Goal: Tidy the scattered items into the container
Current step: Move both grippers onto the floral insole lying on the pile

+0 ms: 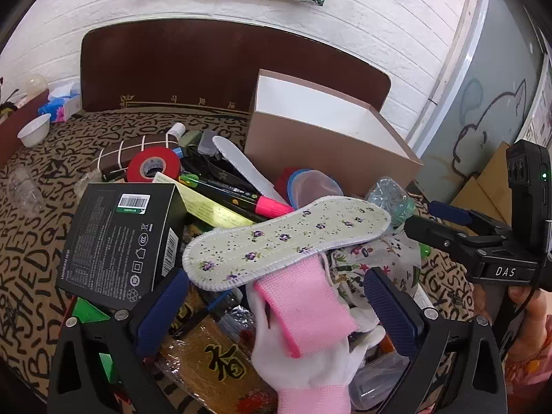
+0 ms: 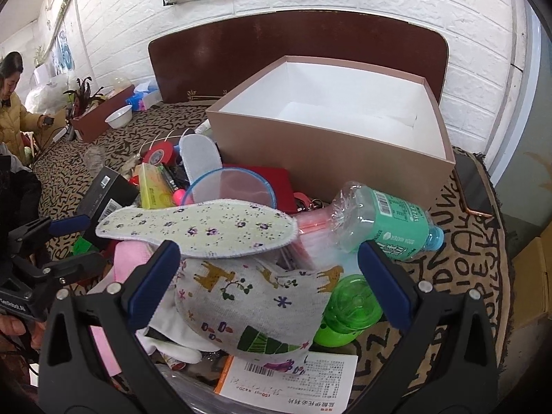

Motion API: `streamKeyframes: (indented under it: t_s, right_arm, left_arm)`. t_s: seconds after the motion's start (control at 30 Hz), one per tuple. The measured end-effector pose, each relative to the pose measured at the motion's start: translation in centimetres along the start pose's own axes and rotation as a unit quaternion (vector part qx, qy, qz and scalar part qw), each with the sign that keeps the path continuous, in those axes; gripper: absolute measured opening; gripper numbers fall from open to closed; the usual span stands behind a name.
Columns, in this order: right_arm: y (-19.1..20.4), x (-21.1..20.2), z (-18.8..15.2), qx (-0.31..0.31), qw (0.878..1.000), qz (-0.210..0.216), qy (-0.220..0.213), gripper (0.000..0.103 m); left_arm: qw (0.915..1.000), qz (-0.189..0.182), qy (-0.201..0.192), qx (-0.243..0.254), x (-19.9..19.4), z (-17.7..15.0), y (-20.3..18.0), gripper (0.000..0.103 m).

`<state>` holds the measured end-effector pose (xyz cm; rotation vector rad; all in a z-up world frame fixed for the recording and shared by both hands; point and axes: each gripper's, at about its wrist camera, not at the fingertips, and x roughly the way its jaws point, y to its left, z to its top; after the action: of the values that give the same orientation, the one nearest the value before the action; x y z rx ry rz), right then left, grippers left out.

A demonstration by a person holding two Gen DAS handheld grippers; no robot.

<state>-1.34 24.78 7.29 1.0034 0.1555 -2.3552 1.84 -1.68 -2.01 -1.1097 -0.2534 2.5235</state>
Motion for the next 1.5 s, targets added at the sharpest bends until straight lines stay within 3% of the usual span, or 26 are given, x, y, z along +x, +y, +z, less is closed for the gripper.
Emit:
streamKeyframes:
  t_s: [0.13, 0.27, 0.3, 0.5, 0.77, 1.27, 1.37, 1.5]
  right_arm:
    - [0.1, 0.2, 0.0, -0.002, 1.000, 0.009, 0.001, 0.102]
    - [0.4, 0.9, 0.0, -0.008, 1.000, 0.021, 0.011, 0.082]
    - [0.5, 1.2, 0.1, -0.009, 1.000, 0.023, 0.016, 0.082]
    - [0.6, 2.0, 0.0, -0.009, 0.999, 0.034, 0.026, 0.082]
    - [-0.3, 3.2, 0.1, 0.014, 0.998, 0.049, 0.037, 0.082]
    - [-0.9, 5.2, 0.2, 0.046, 0.993, 0.090, 0.058, 0.082]
    - [-0.9, 5.5, 0.3, 0.050, 0.992, 0.094, 0.061, 0.082]
    - [-1.3, 5.7, 0.3, 0.063, 0.991, 0.104, 0.063, 0.082]
  left_arm:
    - [0.9992, -0.037, 0.011, -0.008, 0.2, -0.4, -0.1, 0.090]
    - [0.9993, -0.030, 0.011, -0.019, 0.3, -0.3, 0.1, 0.089]
    - [0.9992, -0.028, 0.011, -0.026, 0.2, -0.3, 0.4, 0.089]
    - [0.9991, -0.001, 0.011, -0.041, -0.5, -0.7, 1.4, 0.089]
    - [0.9971, -0.010, 0.020, -0.073, 1.4, -0.2, 2.6, 0.089]
    - [0.9962, -0.008, -0.007, -0.086, 1.6, 2.2, 3.5, 0.088]
    - [0.9967, 0.000, -0.008, -0.081, 1.6, 2.4, 3.6, 0.077]
    - [0.9964, 0.001, -0.005, -0.084, 1.7, 2.3, 4.0, 0.075]
